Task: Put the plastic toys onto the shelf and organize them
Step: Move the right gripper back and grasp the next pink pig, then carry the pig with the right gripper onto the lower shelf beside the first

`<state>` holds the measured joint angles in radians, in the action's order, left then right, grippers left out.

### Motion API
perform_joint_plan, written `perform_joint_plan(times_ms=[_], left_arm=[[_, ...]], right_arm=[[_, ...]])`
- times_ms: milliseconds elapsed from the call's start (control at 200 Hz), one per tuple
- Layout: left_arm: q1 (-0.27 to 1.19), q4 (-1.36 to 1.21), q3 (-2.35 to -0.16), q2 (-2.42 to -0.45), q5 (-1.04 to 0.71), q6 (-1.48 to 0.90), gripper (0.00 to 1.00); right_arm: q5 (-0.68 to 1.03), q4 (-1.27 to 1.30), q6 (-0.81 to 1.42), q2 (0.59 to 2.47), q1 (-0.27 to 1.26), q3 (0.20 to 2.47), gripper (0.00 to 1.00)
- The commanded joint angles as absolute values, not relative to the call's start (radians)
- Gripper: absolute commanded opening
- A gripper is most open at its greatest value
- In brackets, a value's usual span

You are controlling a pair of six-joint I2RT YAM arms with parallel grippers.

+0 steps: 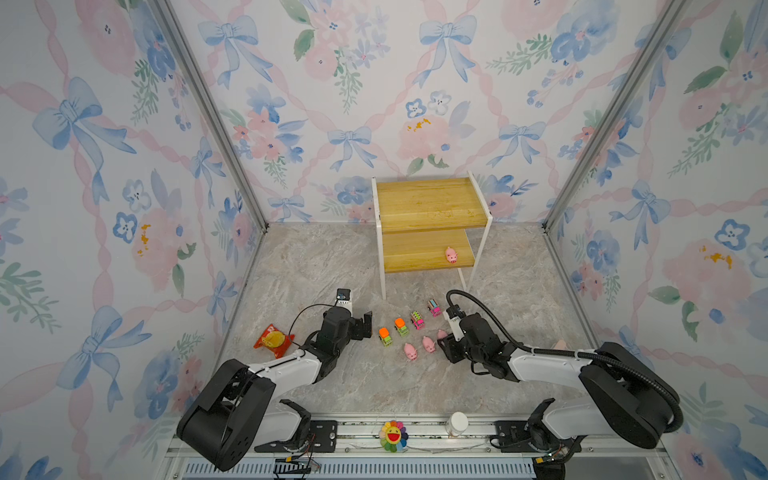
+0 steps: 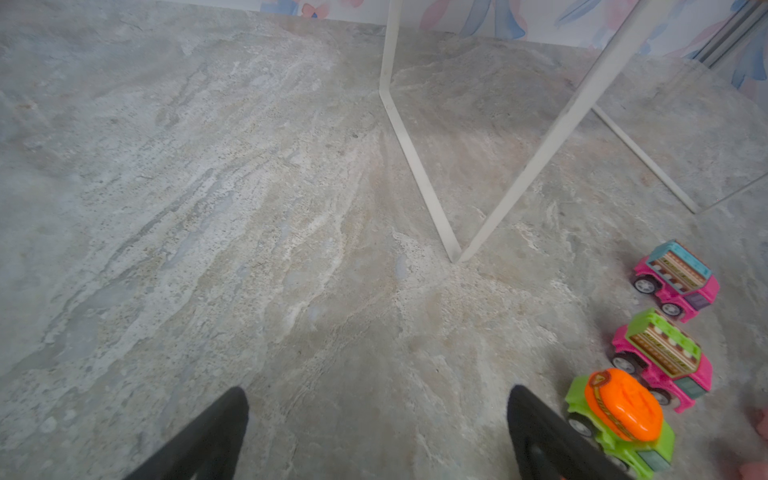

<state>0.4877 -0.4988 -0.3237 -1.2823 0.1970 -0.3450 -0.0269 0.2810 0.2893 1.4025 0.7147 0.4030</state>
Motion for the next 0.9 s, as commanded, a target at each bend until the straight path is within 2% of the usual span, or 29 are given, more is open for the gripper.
perform_joint_plan(times_ms=[0, 150, 315, 470, 685, 895], left_arm=[[0.480, -0.487, -0.347, -1.294, 0.183, -0.364, 0.98], [0.480, -0.486, -0.345, -1.294, 0.185, -0.365, 0.98], [0.480, -0.486, -0.336, -1.284, 0.194, -0.368, 0.98], [0.481, -0.487, -0.327, -1.261, 0.205, -0.370, 0.98], [0.480, -0.486, -0.316, -1.249, 0.196, -0.370, 0.98], [0.481, -0.486, -0.321, -1.235, 0.194, -0.358, 0.98]], right_arm=[[-0.053, 0.248, 0.324, 1.429, 0.739, 0.356, 0.45], [-0.070, 0.258, 0.328, 1.438, 0.759, 0.348, 0.42], [-0.080, 0.258, 0.326, 1.434, 0.770, 0.344, 0.32], [-0.077, 0.232, 0.319, 1.406, 0.775, 0.361, 0.26], [-0.081, 0.153, 0.295, 1.318, 0.775, 0.415, 0.25], [-0.100, 0.031, 0.246, 1.227, 0.766, 0.566, 0.26]])
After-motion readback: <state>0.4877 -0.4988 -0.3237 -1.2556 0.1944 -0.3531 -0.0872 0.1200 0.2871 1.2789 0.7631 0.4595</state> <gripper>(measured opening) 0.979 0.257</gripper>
